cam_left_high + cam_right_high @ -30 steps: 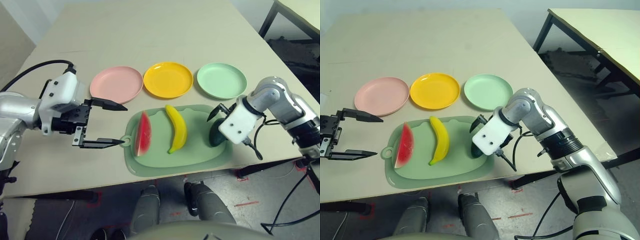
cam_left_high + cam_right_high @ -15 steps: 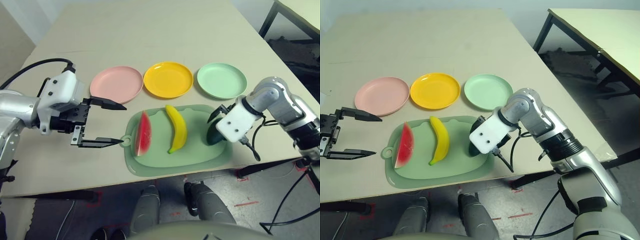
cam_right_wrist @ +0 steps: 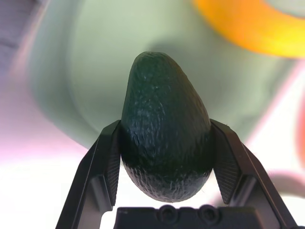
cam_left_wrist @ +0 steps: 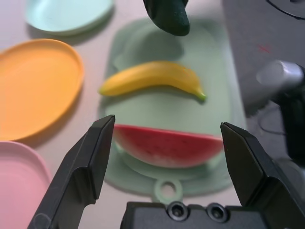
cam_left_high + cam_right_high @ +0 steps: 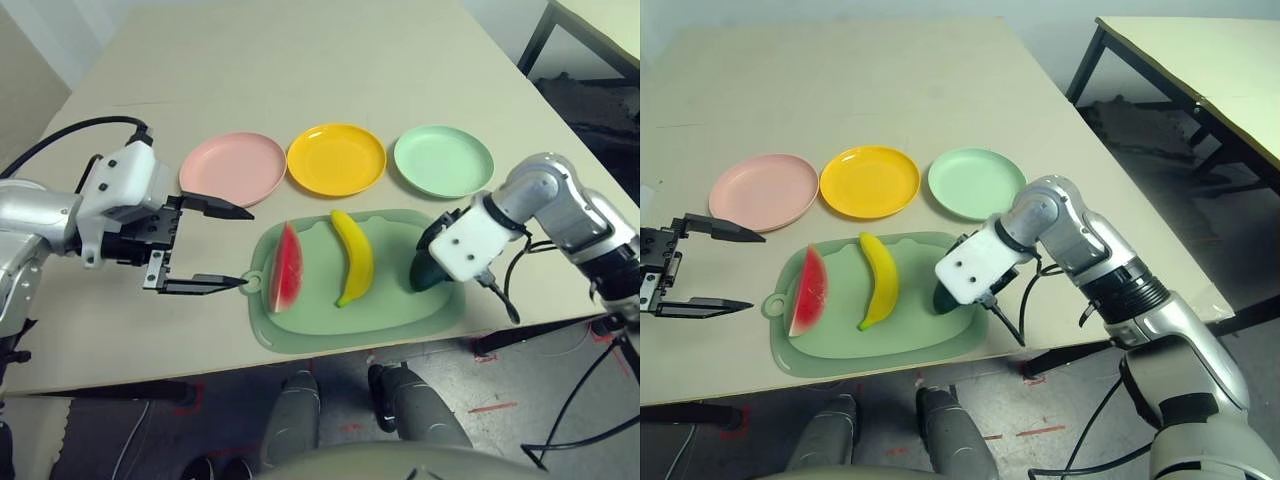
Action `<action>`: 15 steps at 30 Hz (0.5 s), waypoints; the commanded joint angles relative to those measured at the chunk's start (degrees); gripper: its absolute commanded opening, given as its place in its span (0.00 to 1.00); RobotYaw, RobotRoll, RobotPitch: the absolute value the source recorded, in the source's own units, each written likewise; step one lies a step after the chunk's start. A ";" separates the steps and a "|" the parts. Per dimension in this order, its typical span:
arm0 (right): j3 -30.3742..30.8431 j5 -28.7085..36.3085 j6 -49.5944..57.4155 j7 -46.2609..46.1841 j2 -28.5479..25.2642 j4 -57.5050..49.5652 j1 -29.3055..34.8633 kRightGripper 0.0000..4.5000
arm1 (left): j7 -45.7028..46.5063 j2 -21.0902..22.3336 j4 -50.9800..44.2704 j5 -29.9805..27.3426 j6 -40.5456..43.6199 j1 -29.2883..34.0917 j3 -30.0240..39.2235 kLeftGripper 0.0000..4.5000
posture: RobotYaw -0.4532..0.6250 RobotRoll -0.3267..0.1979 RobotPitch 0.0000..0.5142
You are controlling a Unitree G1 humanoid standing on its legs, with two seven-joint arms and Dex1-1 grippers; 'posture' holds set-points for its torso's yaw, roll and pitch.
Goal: Place the fruits into color-matched plates.
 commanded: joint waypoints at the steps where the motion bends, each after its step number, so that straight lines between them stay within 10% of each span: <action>1: -0.96 -6.69 -3.46 -7.60 1.12 16.34 -8.27 0.65 | 3.52 -0.01 -0.69 0.44 4.19 -0.74 -1.11 1.00 | 0.42 0.62 0.29; 15: 1.55 -21.69 -9.86 -32.11 7.67 56.40 -18.25 0.65 | 10.22 0.92 -2.27 0.55 13.35 -2.88 -1.61 1.00 | 0.44 0.62 0.29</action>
